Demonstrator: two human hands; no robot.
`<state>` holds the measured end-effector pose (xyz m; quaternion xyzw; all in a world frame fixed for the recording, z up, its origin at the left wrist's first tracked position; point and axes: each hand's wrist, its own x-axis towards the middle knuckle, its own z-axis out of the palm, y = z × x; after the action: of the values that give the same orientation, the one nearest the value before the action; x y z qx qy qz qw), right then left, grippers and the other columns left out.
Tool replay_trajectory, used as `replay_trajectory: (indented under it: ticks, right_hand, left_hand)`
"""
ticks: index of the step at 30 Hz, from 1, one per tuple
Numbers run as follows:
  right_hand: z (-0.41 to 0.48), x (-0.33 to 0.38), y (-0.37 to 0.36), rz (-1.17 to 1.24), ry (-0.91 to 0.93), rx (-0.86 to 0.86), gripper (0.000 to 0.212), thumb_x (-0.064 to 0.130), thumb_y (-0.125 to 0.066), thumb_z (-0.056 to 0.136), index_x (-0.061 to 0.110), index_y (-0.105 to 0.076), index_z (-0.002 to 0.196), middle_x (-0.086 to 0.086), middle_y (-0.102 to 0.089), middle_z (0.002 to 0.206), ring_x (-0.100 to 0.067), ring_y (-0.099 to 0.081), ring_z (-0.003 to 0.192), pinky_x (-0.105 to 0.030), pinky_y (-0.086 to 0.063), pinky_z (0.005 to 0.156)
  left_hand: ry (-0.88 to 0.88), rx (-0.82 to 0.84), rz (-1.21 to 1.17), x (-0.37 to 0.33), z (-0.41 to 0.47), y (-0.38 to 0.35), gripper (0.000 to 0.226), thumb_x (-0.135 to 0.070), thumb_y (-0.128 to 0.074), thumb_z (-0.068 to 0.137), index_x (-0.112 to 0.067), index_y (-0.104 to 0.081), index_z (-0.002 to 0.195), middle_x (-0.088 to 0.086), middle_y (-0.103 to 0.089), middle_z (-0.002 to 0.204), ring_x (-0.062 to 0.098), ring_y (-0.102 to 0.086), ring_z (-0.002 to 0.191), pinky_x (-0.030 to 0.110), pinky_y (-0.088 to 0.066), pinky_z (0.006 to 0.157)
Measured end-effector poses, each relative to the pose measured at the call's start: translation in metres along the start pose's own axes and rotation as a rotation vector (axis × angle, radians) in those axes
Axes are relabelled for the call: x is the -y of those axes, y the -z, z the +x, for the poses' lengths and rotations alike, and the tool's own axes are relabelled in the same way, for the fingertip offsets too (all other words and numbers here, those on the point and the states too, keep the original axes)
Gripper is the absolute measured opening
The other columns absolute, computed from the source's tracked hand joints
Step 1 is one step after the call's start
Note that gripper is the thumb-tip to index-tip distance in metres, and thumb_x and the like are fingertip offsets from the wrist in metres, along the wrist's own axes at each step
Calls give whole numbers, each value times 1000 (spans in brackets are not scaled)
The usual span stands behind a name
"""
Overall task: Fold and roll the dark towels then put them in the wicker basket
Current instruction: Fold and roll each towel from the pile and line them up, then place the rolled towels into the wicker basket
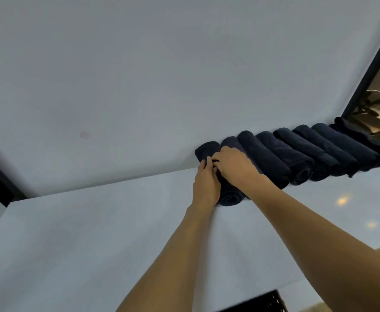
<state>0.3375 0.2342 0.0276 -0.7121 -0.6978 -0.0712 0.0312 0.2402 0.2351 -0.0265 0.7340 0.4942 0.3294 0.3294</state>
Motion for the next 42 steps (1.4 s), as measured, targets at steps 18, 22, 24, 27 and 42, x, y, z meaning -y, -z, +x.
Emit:
replay_trajectory:
  ticks: [18,22,24,27,42]
  right_hand:
    - [-174,29,13,1124,-313,-189,34,25,-49,99,19,-55,132,10,-58,118,-5,-54,107,-20,-44,91]
    - [-224,34,8,1320,-381,-137,23,29,-50,97,23,-61,117,8,-63,109,-12,-61,105,-37,-53,93]
    - [-247,35,5,1397,-421,-115,19,29,-51,98,21,-61,112,5,-64,103,-14,-64,97,-34,-56,86]
    - [-284,31,-6,1485,-495,-87,16,25,-53,96,18,-63,105,3,-66,92,-13,-65,84,-30,-56,76]
    - [-380,7,-167,1830,-1181,555,28,24,-57,98,5,-50,117,-18,-62,110,-30,-63,100,-41,-57,76]
  left_hand:
    - [109,-122,-85,-19,-131,29,39,-30,-41,103,-14,-49,138,6,-54,138,22,-52,123,31,-40,103]
    - [202,-201,-110,-25,-192,37,40,-32,-44,101,-15,-51,136,6,-56,134,18,-53,121,20,-35,92]
    - [239,-259,-114,-27,-220,39,36,-31,-45,101,-14,-56,131,4,-61,123,16,-56,113,20,-37,89]
    - [241,-392,-119,-32,-259,34,26,-26,-47,99,-10,-64,110,-1,-63,98,14,-57,93,24,-42,81]
    - [1123,-345,-632,92,-353,-81,48,-44,-58,91,-10,-48,123,11,-58,114,30,-64,93,35,-60,59]
